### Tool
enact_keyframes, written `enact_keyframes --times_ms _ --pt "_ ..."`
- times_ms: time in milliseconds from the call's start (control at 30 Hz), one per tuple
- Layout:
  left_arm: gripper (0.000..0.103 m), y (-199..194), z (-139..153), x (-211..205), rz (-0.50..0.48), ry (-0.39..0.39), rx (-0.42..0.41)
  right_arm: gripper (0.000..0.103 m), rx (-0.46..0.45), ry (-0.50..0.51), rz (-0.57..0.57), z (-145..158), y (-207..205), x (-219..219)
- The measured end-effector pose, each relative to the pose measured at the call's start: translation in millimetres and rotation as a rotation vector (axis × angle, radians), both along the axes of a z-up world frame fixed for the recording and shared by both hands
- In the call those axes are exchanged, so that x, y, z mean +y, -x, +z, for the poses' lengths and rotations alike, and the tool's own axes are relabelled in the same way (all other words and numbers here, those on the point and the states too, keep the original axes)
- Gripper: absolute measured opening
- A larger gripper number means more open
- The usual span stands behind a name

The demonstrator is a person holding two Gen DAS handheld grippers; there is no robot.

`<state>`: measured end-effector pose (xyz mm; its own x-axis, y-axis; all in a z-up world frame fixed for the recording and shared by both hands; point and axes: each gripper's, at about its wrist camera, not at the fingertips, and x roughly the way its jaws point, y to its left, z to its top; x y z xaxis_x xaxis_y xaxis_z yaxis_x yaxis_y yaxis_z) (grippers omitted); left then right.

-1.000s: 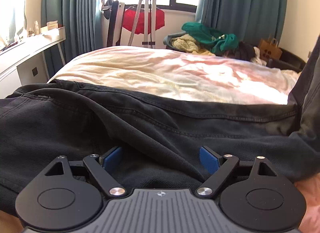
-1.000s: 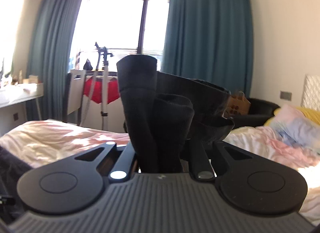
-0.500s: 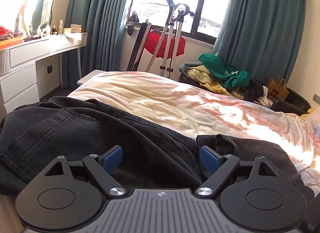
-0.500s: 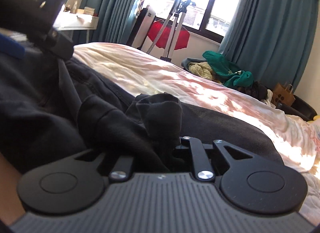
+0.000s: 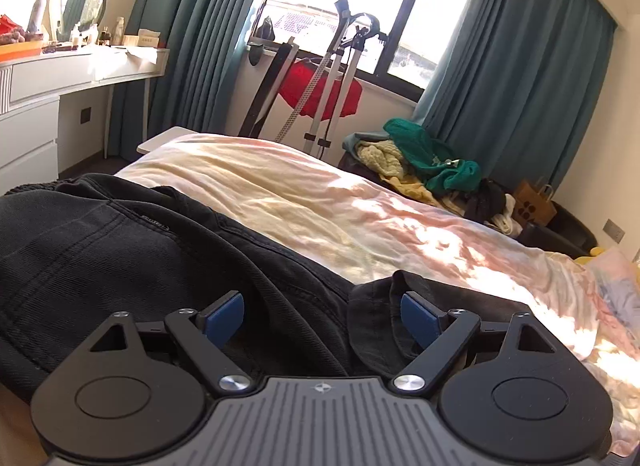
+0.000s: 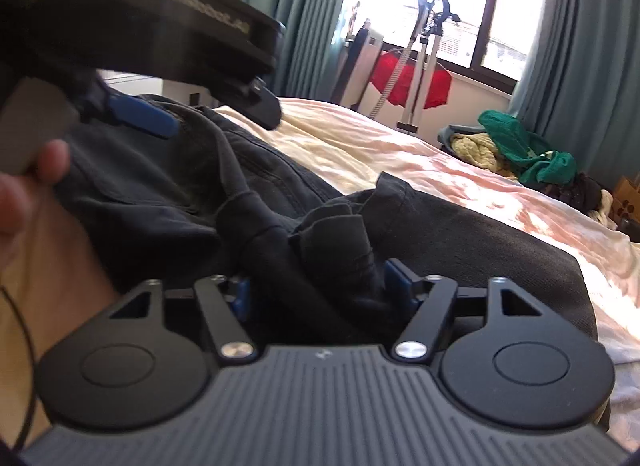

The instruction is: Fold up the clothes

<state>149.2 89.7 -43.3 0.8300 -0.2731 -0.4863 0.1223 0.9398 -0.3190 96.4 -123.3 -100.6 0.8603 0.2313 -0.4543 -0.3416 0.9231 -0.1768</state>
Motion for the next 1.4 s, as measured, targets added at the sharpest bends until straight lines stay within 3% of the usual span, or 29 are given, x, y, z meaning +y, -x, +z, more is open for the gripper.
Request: enact_keyframes --times_ms 167,300,467,567,633,700,767,933,967,1000,1033,1233,1367,1400 --pt "0.088 2 -8 -6 -0.076 0.072 0.041 0.079 0.049 -0.143 0.009 32 33 -46" --pt "0.090 1 -20 -14 -0.148 0.144 0.096 0.079 0.071 -0.269 -0.168 46 36 -108" --pt "0.090 -4 -39 -21 -0.176 0.219 0.173 0.079 0.099 -0.438 -0.448 21 26 -170" --pt "0.089 -4 -43 -28 -0.185 0.193 0.155 0.079 0.127 -0.510 -0.548 -3 16 -186" --pt "0.088 -5 -44 -32 -0.195 0.175 0.147 0.079 0.203 -0.504 -0.561 -18 2 -188" --pt "0.078 -4 -44 -37 -0.205 0.143 0.137 0.081 0.264 -0.507 -0.555 -28 -6 -190" --pt "0.075 -3 -44 -40 -0.210 0.115 0.116 0.081 0.266 -0.533 -0.559 -29 -4 -193" --pt "0.046 1 -43 -48 -0.185 0.029 0.052 0.082 0.251 -0.524 -0.560 -27 2 -190" --pt "0.034 3 -42 -50 -0.174 0.001 0.037 0.082 0.246 -0.520 -0.562 -26 3 -189" --pt "0.013 4 -41 -51 -0.162 -0.027 0.021 0.082 0.241 -0.515 -0.562 -25 3 -189" --pt "0.006 5 -40 -51 -0.142 -0.058 0.015 0.082 0.235 -0.509 -0.561 -24 3 -188" --pt "0.002 12 -30 -41 -0.148 -0.037 -0.009 0.081 0.209 -0.486 -0.566 -20 4 -187" --pt "0.003 22 -22 -37 -0.175 -0.010 0.003 0.080 0.181 -0.495 -0.600 -15 8 -192" --pt "0.007 25 -21 -33 -0.177 0.022 0.008 0.080 0.173 -0.497 -0.609 -13 9 -194"
